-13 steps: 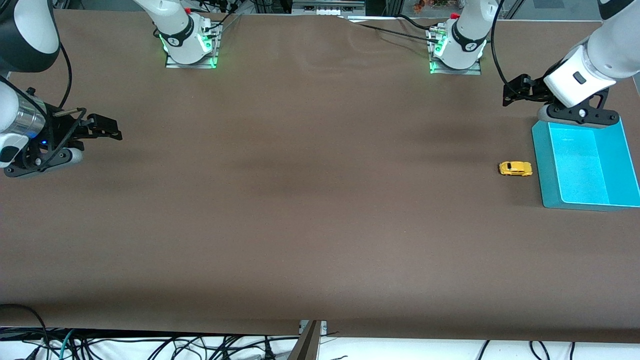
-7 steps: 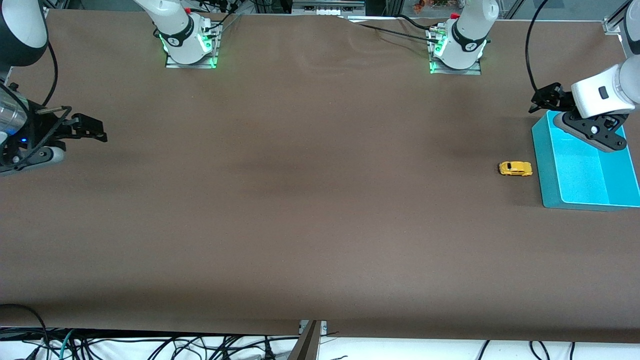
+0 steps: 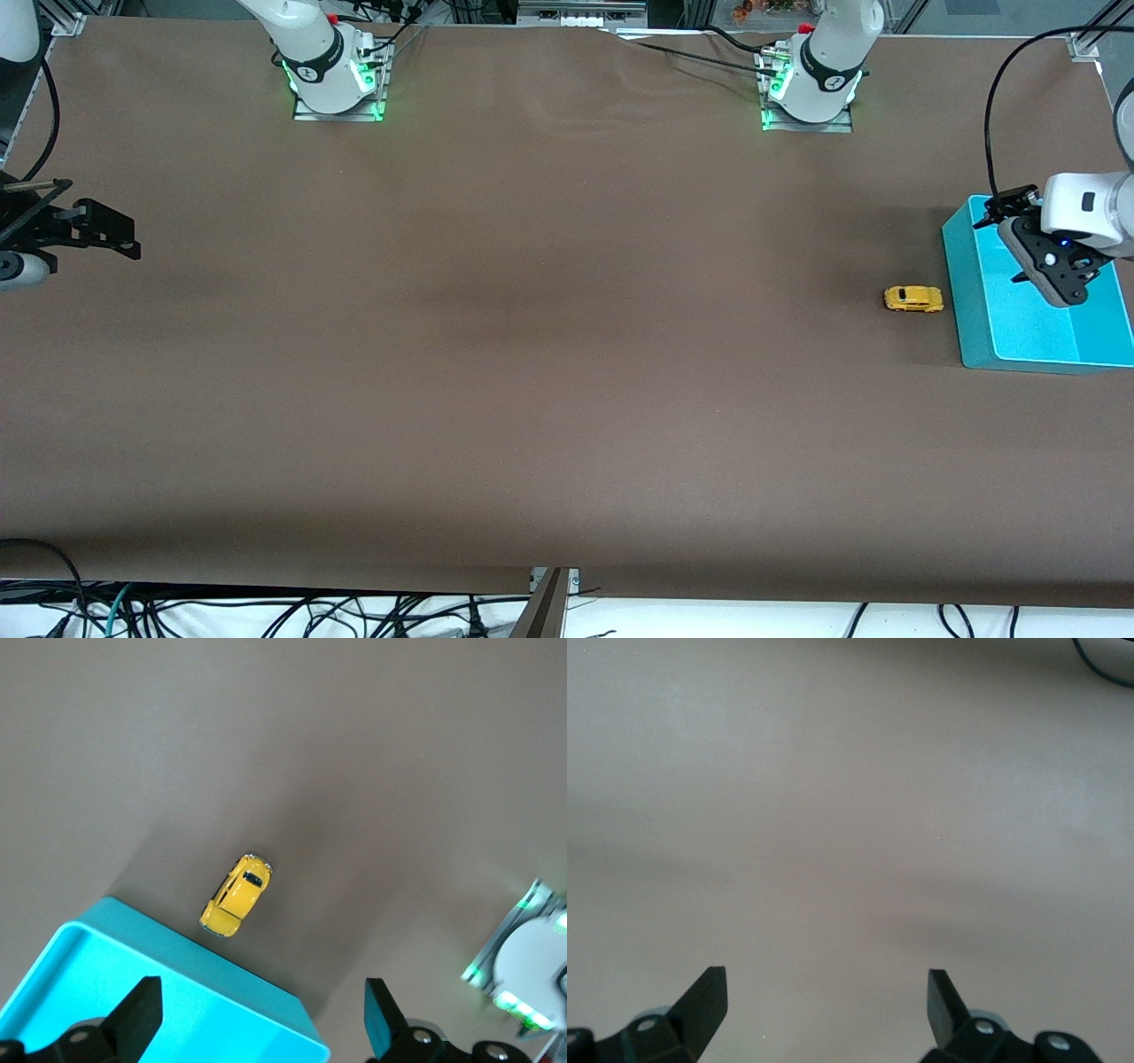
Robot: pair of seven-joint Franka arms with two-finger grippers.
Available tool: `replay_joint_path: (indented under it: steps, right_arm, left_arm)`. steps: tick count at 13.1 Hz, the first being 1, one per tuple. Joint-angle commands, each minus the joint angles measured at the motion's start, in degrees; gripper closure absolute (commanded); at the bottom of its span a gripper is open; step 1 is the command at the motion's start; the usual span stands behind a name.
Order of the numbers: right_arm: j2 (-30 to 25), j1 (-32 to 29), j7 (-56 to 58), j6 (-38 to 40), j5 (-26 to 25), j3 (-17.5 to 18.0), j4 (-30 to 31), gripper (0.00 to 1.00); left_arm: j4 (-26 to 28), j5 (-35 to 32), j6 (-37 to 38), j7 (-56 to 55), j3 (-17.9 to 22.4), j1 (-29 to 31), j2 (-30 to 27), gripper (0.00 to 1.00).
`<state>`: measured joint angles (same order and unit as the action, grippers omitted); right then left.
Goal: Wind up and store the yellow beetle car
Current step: 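Move the left gripper over the car while the right gripper retracts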
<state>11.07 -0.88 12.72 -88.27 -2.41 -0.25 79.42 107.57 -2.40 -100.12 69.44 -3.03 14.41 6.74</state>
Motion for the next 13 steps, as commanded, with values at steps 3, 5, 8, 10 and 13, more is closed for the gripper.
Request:
replay_joint_path:
  steps: [3, 5, 8, 10, 13]
  right_arm:
    - [-2.02, -0.96, -4.90, 0.38, 0.13, -0.36, 2.32, 0.00]
    - [-1.93, -1.14, -5.25, 0.47, 0.22, -0.71, 2.32, 0.00]
    - [-2.37, -1.05, -6.39, 0.56, 0.13, -0.80, 2.41, 0.00]
    - [-2.81, -1.05, -6.39, 0.65, 0.13, -0.71, 3.11, 0.00]
    - [-2.37, -0.96, -6.39, 0.65, 0.22, -0.71, 2.94, 0.00]
  left_arm:
    - [10.80, -1.11, -14.38, 14.81, -0.75, 2.99, 0.99, 0.00]
    - [16.24, -2.25, -20.25, 16.16, -0.75, 3.43, 1.70, 0.00]
    - [20.84, -7.17, -30.21, 16.16, -1.01, 3.61, 6.59, 0.00]
    - [20.84, -9.62, -33.90, 16.25, -1.01, 4.13, 8.63, 0.00]
    - [20.93, -9.81, -35.93, 16.16, -1.01, 4.13, 11.44, 0.00]
